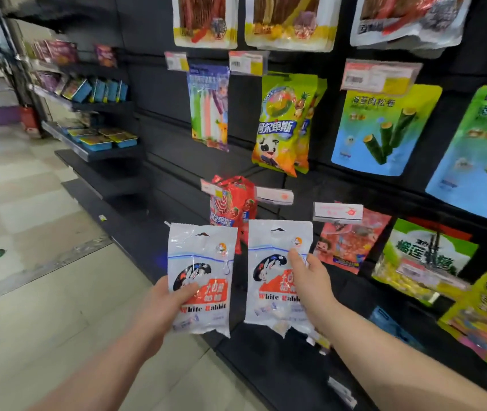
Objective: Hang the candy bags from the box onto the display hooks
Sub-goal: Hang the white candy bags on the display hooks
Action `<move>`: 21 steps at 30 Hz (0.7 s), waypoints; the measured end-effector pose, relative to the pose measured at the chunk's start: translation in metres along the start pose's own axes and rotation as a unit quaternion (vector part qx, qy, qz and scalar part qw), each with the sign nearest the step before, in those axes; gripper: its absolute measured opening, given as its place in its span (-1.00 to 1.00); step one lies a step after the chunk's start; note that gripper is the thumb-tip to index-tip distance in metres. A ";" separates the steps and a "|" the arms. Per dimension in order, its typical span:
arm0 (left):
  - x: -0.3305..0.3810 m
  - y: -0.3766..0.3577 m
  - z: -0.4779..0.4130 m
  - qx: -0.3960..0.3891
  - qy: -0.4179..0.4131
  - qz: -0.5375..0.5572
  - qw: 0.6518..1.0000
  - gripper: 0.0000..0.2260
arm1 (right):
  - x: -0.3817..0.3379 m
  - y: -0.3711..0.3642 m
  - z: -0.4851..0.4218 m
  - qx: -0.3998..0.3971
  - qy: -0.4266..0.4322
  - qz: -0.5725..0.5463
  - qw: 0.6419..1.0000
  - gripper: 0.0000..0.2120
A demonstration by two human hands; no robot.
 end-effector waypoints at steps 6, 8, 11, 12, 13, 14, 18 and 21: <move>-0.012 0.004 -0.062 -0.026 0.012 -0.008 1.000 -0.86 | 0.001 -0.015 -0.049 0.032 -0.048 0.006 0.998 -0.75; -0.016 0.004 -0.085 -0.056 0.013 -0.014 0.998 -0.83 | 0.000 -0.022 -0.060 0.042 -0.059 -0.005 0.997 -0.80; -0.024 0.009 -0.119 -0.094 0.018 -0.024 0.995 -0.82 | 0.001 -0.036 -0.075 0.061 -0.090 -0.025 0.994 -0.85; -0.026 0.011 -0.131 -0.108 0.019 -0.028 0.994 -0.83 | 0.001 -0.041 -0.080 0.071 -0.100 -0.029 0.992 -0.86; -0.028 0.013 -0.144 -0.125 0.017 -0.034 0.991 -0.82 | 0.000 -0.047 -0.085 0.081 -0.107 -0.034 0.990 -0.86; -0.028 0.014 -0.155 -0.143 0.016 -0.039 0.989 -0.79 | -0.002 -0.052 -0.090 0.095 -0.108 -0.038 0.989 -0.86; -0.038 0.017 -0.195 -0.187 0.034 -0.030 0.981 -0.73 | -0.006 -0.068 -0.107 0.142 -0.094 -0.068 0.983 -0.86; -0.045 0.011 -0.209 -0.222 0.049 -0.026 0.973 -0.78 | -0.003 -0.074 -0.114 0.166 -0.104 -0.088 0.977 -0.89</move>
Point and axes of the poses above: each hand's wrist, its own z-axis away from the middle knuckle, its own y-axis out of the back of the hand, x = y × z, the point moved 9 cm from there along -z, towards the middle knuckle, and after that the axes turned 15 degrees about -y, right-handed, at the moved point
